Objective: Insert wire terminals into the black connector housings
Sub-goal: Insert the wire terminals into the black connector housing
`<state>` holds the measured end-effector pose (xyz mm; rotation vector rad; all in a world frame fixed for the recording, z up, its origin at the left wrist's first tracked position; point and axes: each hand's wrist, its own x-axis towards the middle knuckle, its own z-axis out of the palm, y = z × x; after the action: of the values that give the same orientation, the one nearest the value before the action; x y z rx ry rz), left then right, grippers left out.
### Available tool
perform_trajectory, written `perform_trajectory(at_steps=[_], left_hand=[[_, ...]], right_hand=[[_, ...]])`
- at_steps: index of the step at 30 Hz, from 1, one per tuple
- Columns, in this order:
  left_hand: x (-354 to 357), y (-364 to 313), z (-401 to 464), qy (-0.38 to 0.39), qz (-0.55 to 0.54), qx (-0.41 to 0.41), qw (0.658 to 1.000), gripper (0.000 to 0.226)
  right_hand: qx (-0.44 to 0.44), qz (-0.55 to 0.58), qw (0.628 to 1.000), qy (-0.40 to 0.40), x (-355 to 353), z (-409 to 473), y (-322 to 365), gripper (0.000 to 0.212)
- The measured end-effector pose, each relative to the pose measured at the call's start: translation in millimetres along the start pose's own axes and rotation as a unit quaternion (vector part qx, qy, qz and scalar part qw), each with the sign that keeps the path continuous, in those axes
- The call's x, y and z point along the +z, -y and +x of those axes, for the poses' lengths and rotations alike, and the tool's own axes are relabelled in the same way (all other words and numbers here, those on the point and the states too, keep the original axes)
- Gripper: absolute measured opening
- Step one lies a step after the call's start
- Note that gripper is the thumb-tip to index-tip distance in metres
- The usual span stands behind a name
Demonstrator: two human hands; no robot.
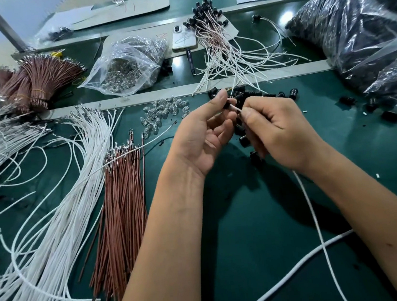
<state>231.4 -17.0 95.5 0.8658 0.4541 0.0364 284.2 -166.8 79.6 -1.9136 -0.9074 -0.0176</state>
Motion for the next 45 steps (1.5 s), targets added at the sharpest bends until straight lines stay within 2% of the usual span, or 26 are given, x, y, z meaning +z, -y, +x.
perform_trajectory(at_steps=[2, 5, 14, 21, 29, 36, 41, 45], left_hand=[[-1, -1, -1, -0.004, -0.01, -0.004, 1.0, 0.019], [-2, 1, 0, -0.015, 0.035, 0.013, 0.999, 0.015], [0, 6, 0, -0.024, 0.08, 0.009, 0.996, 0.015], [6, 3, -3, -0.03, 0.005, 0.008, 1.0, 0.02], [13, -5, -12, -0.012, -0.068, -0.014, 0.998, 0.013], [19, -5, -14, -0.035, -0.024, 0.044, 0.998, 0.021], [18, -4, -13, -0.043, 0.024, 0.11, 0.993, 0.01], [19, -3, -14, -0.047, 0.025, 0.153, 0.987, 0.013]], right_hand=[[0.009, -0.017, 1.0, 0.007, -4, 1, -2, 0.027], [-0.006, -0.081, 0.997, 0.012, -6, 3, -1, 0.015], [-0.029, -0.156, 0.987, 0.019, -6, 4, 3, 0.018], [-0.054, -0.108, 0.991, -0.052, -1, 1, 9, 0.029], [-0.086, -0.04, 0.991, -0.094, 6, -3, 13, 0.031], [-0.117, -0.061, 0.984, -0.119, 6, -5, 16, 0.031], [-0.119, -0.057, 0.983, -0.128, 4, -6, 13, 0.032], [-0.103, -0.028, 0.986, -0.131, 5, -5, 10, 0.032]])
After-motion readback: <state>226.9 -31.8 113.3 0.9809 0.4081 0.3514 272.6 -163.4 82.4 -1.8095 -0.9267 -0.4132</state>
